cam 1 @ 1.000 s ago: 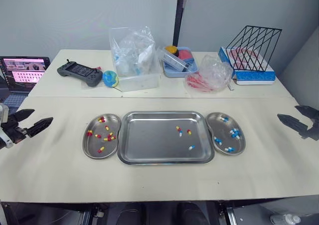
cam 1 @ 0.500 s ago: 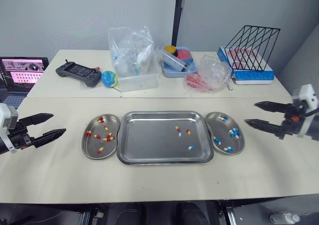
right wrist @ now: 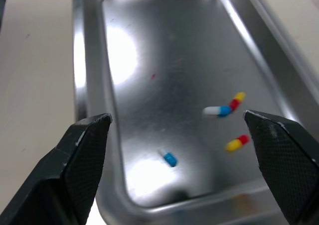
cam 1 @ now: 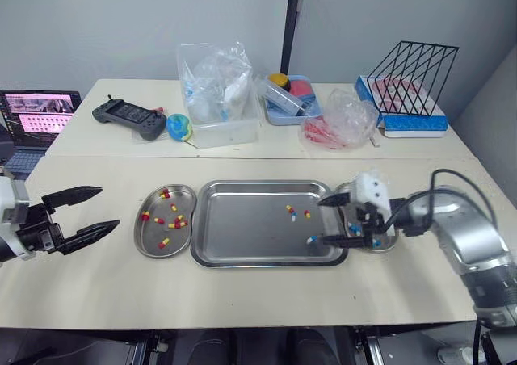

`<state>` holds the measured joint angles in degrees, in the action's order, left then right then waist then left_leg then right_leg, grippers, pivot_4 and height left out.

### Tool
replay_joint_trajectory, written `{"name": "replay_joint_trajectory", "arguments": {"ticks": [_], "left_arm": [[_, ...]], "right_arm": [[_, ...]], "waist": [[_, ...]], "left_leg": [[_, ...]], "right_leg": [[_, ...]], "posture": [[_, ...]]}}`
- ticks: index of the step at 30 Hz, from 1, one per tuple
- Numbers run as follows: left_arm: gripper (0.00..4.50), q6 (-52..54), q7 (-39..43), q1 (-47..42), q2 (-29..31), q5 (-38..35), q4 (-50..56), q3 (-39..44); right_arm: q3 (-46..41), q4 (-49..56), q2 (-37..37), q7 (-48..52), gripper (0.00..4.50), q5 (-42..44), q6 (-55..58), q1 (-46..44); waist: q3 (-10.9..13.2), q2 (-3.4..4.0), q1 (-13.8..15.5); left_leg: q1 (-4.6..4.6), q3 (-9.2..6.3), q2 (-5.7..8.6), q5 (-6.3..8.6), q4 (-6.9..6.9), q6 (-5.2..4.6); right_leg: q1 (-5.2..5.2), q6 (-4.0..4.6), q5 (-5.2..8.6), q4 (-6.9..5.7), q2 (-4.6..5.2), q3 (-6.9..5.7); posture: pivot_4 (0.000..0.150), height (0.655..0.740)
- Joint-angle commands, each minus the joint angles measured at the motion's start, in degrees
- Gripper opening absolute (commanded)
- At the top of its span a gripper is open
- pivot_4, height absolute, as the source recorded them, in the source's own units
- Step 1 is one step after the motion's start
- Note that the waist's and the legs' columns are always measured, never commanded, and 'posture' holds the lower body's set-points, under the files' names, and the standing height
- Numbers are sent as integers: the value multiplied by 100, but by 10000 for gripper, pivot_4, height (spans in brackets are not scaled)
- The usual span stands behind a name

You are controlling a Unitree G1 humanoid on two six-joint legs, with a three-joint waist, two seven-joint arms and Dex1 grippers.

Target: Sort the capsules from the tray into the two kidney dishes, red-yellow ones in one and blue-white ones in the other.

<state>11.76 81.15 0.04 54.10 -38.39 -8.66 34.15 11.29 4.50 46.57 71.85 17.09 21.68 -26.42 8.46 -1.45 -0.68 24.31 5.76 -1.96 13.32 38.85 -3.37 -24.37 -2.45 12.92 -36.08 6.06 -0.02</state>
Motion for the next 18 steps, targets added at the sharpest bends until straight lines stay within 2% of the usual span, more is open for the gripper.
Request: {"name": "replay_joint_trajectory", "arguments": {"ticks": [1, 7, 11, 18], "left_arm": [[44742, 218, -5, 263, 131, -138, 401, 335], [44742, 271, -103, 403, 101, -112, 496, 460], [45000, 315, -225, 585, 16, -87, 783, 463], [45000, 336, -287, 638, 17, -84, 833, 459]], "right_arm": [[347, -227, -257, -209, 45000, -406, -45, -222], [552, -564, -408, -293, 45000, -779, -166, -191], [663, -600, -515, -399, 33044, -932, 13, -189], [594, -641, -487, -480, 8541, -1060, 67, -224]], "waist": [[0, 0, -11], [1, -1, 10], [1, -1, -5], [1, -2, -2]], "left_leg": [[-4, 1, -1, 0, 0, 0], [-2, 1, 1, -1, 0, 2], [-4, 0, 0, -1, -1, 3], [-7, -1, -1, -2, -1, 4]], "right_leg": [[2, 0, 0, -1, -1, -1], [0, 1, 1, 0, 0, -7], [2, 1, 1, 0, -1, -9], [5, 2, 1, 0, -1, -9]], "posture": [[1500, 7400], [1500, 7400], [1500, 7400], [1500, 7400]]}}
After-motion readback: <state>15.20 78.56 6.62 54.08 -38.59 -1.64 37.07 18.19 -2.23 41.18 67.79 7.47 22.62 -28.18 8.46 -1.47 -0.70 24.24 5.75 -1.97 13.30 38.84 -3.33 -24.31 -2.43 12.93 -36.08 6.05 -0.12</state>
